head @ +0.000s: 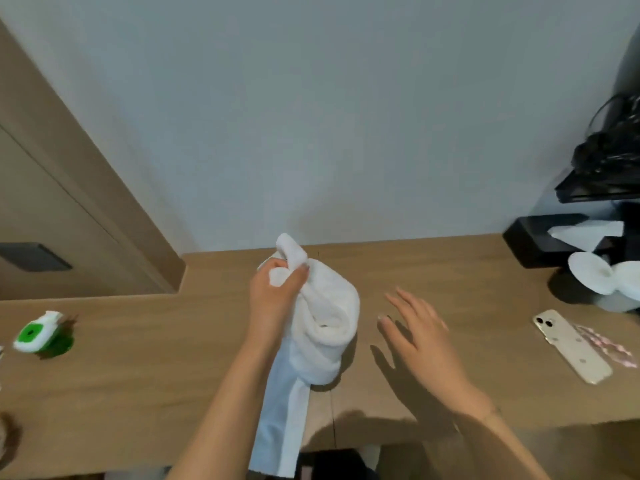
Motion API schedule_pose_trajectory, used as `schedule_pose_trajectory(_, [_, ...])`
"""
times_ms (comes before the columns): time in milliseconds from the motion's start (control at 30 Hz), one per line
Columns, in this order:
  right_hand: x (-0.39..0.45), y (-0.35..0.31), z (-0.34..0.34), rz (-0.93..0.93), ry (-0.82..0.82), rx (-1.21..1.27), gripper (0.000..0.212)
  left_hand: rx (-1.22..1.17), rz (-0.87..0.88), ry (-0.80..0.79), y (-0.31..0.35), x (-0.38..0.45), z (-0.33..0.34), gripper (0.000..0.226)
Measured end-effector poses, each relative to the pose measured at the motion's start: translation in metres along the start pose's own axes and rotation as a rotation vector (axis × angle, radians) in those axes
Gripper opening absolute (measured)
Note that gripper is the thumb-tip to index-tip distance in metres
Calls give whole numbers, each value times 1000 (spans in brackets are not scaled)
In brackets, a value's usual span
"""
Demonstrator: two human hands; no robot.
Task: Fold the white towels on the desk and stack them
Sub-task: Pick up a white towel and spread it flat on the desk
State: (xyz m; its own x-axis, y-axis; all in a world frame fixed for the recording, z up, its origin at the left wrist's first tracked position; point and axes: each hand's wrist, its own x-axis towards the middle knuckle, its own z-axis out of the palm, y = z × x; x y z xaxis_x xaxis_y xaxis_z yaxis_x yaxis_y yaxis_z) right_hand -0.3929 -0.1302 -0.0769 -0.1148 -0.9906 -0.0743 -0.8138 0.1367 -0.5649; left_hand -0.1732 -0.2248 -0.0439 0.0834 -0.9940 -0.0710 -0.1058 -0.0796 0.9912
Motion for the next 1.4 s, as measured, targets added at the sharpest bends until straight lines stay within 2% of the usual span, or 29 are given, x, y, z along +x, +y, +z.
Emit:
schedule_pose_trajectory(167, [40, 37, -8, -35, -143, 255, 60, 115, -8, -233, -26, 34, 52, 25])
schedule_pose_trajectory(300, [58, 60, 9, -40, -202, 355, 58, 145, -36, -309, -60, 41, 78, 23])
schedule_pose_trajectory(433, [80, 86, 34, -96, -307, 322, 68, 186, -46, -175, -101, 27, 95, 23])
schedule_pose_trajectory(567, [101, 119, 70, -274, -330, 177, 58, 223, -52, 36, -153, 6, 103, 31])
schedule_pose_trajectory(700, [122, 156, 96, -423, -356, 69, 49, 348, 152, 205, -196, -8, 113, 34])
schedule_pose_trajectory(833, [139, 177, 115, -613, -190, -23, 45, 411, 362, 272, -215, -3, 118, 34])
schedule_pose_trajectory(933, [148, 178, 126, -727, -59, -94, 50, 351, 409, 301, -218, 2, 116, 30])
schedule_pose_trajectory(1033, [150, 178, 130, -766, 8, -90, 52, 374, 502, 309, -218, -2, 116, 38])
schedule_pose_trajectory(1133, [145, 179, 129, -749, 79, -81, 42, 385, 547, 358, -218, -11, 112, 39])
schedule_pose_trajectory(1233, [129, 184, 123, -709, 158, -114, 34, 275, 507, 434, -220, -26, 106, 28])
schedule_pose_trajectory(1300, [118, 191, 118, -644, 221, -141, 32, 197, 495, 469, -225, -38, 102, 26])
schedule_pose_trajectory(1400, [102, 207, 108, -507, 360, -133, 25, 246, 476, 437, -235, -57, 98, 21])
